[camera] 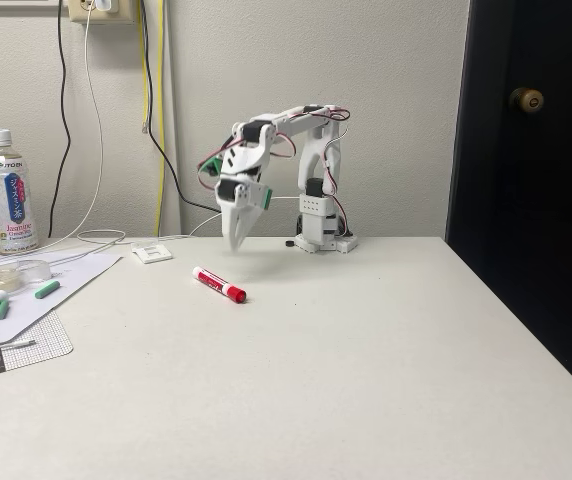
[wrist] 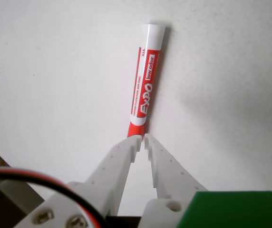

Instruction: Pick up the red marker.

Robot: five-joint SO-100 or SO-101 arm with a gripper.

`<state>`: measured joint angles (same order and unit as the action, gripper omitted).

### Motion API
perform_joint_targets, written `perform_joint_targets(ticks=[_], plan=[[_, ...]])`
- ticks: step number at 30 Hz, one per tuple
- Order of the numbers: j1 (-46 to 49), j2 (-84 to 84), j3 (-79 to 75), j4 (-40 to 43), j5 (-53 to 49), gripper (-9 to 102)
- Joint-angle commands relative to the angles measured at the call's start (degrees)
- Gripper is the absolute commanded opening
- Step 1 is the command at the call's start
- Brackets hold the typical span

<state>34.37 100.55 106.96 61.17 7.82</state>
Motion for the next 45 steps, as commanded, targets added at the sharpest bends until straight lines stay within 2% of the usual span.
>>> perform_joint_targets(ticks=[1, 16, 21, 24, 30, 33, 45], plan=[[0.44, -0.26, -0.44, -0.79, 1.32, 0], [-0.18, -8.7, -2.2, -7.73, 1.93, 0], [-0.09, -11.87, -4.66, -7.21, 1.76, 1], [0.26, -13.01, -4.66, -8.0, 1.23, 4], [0.53, -14.59, -5.8, -7.12, 0.09, 19], [0.62, -16.26, -7.82, -5.36, -0.26, 23], [1.58, -19.69, -8.79, -4.83, -1.93, 25]])
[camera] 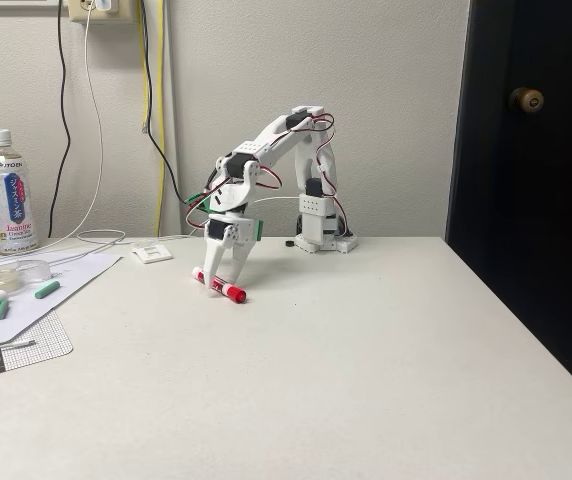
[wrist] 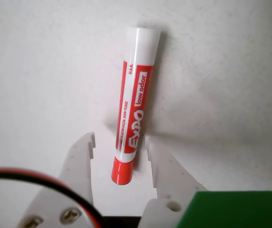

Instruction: Pick up the red marker.

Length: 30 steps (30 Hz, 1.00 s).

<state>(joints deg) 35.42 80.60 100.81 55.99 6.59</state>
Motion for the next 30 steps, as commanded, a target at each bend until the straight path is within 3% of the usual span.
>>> perform_joint_targets(ticks=[1, 18, 30], plan=[[0.7, 0.09, -2.64, 0.44, -1.05, 25], [0.79, -3.6, -2.72, -0.62, -1.14, 24], [0.7, -4.31, -2.81, -1.14, -1.49, 10]])
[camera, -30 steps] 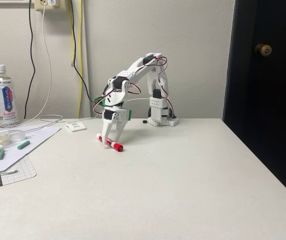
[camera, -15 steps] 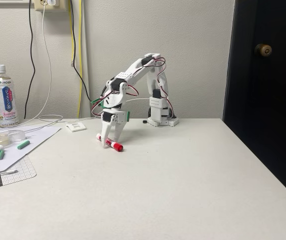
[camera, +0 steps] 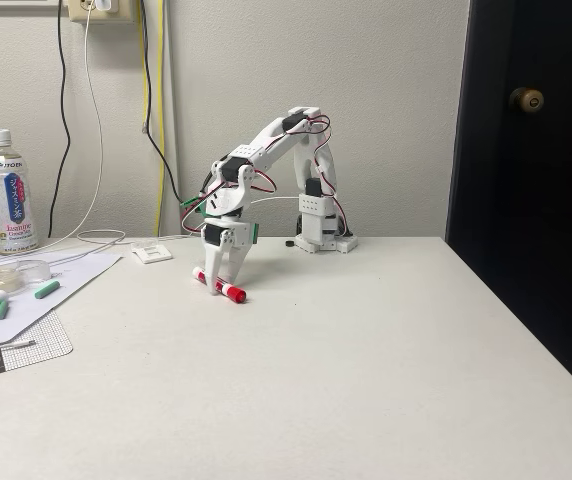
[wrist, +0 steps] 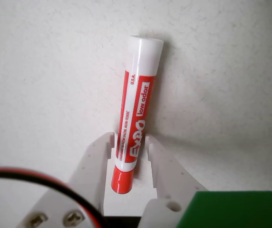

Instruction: Pick up the red marker.

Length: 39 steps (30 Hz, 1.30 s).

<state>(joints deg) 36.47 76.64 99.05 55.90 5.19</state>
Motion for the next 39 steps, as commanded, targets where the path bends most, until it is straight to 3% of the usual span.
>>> perform_joint_targets(ticks=[1, 15, 24, 39], plan=[[-0.35, -0.35, -1.05, -1.05, -0.18, 9], [-0.7, 1.49, -1.23, 0.09, -1.49, 5], [-1.49, 6.59, -5.1, 6.94, -2.37, 5], [-2.99, 13.27, -23.12, 26.1, -0.44, 0]])
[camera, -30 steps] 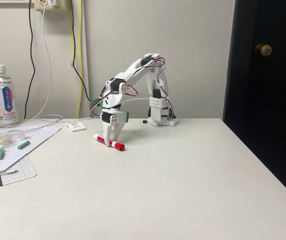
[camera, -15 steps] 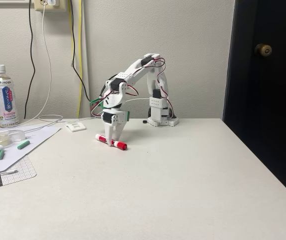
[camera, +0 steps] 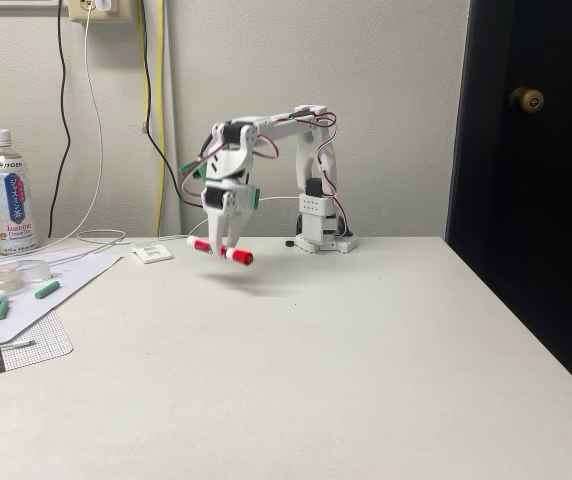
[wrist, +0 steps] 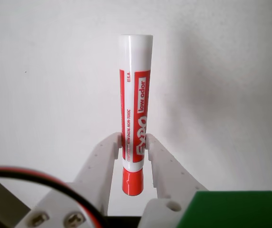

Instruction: Pick up the red marker.

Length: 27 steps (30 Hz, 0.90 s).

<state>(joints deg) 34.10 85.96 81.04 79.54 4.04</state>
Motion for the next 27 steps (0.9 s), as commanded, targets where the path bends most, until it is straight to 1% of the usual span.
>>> perform_joint_targets(ticks=[1, 7, 12, 19, 27], plan=[[-0.88, 4.04, -6.86, 3.87, 1.05, 0], [-2.11, 4.13, -16.17, 10.28, 3.25, 0], [-2.72, 4.66, -22.59, 13.54, 5.89, 0], [-4.22, 10.37, -23.47, 13.01, 9.84, 0], [-8.53, 16.7, -23.47, 11.69, 15.03, 0]])
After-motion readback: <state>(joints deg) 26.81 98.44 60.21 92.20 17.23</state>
